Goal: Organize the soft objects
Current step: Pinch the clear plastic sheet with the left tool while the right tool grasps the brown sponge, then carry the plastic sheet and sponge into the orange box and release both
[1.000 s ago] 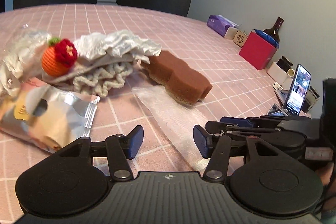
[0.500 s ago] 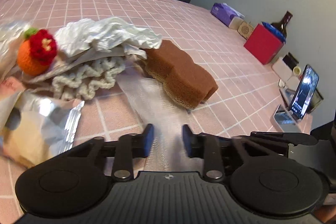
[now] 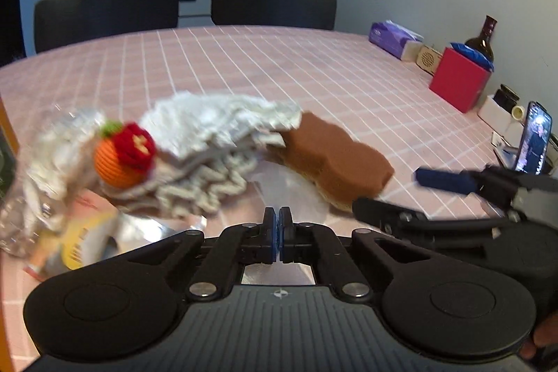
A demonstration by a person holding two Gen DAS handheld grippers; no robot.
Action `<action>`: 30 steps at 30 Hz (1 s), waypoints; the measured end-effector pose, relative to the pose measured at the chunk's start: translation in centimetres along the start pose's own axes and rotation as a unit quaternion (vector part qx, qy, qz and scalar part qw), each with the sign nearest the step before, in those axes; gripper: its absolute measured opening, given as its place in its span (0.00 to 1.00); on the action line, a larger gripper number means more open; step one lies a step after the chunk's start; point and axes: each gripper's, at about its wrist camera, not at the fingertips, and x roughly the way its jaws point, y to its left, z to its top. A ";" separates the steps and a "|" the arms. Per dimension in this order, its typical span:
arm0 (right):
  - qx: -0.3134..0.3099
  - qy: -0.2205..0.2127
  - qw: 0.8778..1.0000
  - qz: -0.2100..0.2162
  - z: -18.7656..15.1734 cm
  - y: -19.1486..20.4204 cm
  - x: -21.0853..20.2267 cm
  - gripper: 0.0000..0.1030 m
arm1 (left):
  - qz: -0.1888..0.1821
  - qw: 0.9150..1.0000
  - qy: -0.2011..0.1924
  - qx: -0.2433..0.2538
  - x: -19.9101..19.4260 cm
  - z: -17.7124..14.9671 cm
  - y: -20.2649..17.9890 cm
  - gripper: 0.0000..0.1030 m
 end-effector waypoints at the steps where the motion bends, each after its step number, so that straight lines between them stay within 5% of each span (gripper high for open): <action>1: -0.001 -0.006 1.000 -0.005 0.3 -0.1 0.6 0.84 | 0.004 1.000 -0.004 0.002 -0.2 0.1 0.0 0.01; 9: 0.014 0.030 0.999 -0.004 0.6 -0.9 5.3 0.86 | 0.009 1.000 -0.001 0.008 -0.4 -0.1 0.0 0.00; 12: 0.036 0.046 0.998 0.005 0.4 -1.4 6.0 0.70 | 0.009 1.000 -0.002 0.005 -0.8 -0.4 0.2 0.00; 16: 0.040 0.037 0.998 0.006 0.3 -1.4 5.7 0.66 | 0.008 1.000 -0.006 0.004 -1.4 -0.6 0.2 0.00; 30: 0.016 -0.024 0.999 -0.015 0.0 0.6 -3.7 0.62 | 0.005 0.996 -0.088 -0.007 -9.6 -2.3 -0.3 0.00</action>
